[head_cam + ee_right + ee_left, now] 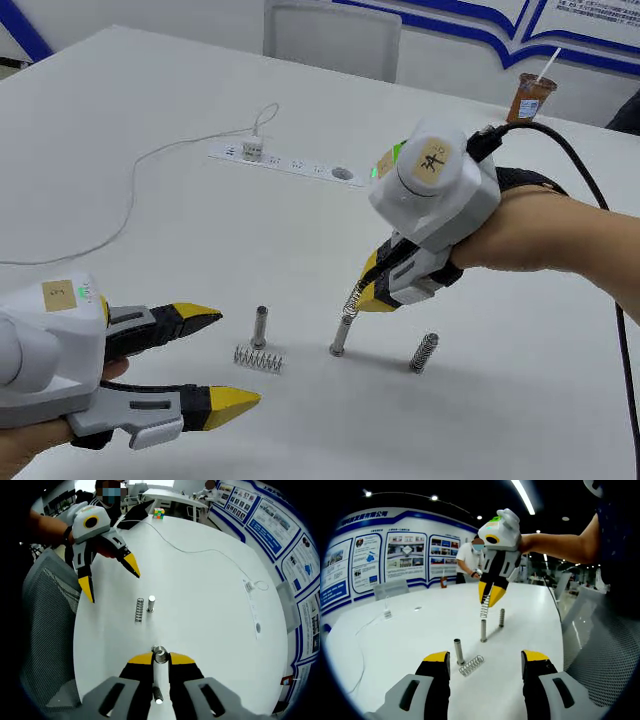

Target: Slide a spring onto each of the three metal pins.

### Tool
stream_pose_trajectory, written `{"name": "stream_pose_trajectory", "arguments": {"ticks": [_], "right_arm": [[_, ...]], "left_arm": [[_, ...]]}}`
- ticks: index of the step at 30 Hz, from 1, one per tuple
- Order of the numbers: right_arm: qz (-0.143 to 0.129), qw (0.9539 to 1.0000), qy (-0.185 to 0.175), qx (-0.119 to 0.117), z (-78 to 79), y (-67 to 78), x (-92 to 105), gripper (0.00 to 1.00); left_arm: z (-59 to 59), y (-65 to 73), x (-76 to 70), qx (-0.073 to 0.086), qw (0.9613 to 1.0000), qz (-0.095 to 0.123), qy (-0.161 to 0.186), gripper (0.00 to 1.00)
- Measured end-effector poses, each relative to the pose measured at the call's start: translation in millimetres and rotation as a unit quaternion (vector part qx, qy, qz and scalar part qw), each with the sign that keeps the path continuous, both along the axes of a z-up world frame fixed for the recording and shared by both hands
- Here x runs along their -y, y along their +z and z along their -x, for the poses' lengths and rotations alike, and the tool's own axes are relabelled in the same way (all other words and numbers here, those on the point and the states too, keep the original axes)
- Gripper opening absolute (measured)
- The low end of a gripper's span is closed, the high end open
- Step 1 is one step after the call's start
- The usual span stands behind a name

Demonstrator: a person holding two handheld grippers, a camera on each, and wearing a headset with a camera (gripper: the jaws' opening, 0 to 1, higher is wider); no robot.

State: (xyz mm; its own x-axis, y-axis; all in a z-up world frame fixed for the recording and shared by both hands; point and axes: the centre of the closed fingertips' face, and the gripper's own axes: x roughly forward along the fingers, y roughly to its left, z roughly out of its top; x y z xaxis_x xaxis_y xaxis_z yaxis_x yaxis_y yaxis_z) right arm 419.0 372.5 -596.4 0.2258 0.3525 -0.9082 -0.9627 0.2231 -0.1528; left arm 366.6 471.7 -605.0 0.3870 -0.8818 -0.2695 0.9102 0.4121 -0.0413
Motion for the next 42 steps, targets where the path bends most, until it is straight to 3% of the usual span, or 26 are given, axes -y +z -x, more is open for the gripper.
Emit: {"name": "stream_pose_trajectory", "arguments": {"ticks": [13,34,42], "right_arm": [[0.012,0.9998,0.004,-0.014,0.1,-10.1,-1.5,0.12],[0.027,0.9982,-0.022,-0.049,-1.1,-57.4,-0.6,0.12],[0.026,0.9978,-0.025,-0.056,-0.2,-64.5,-1.6,0.12]], "left_arm": [[-0.2,-1.2,-1.4,-0.001,1.0000,-0.002,0.001,0.59],[0.2,-3.2,-2.3,-0.004,1.0000,-0.008,0.000,0.58],[0.0,-4.0,-3.5,-0.005,0.9999,-0.009,0.002,0.58]]}}
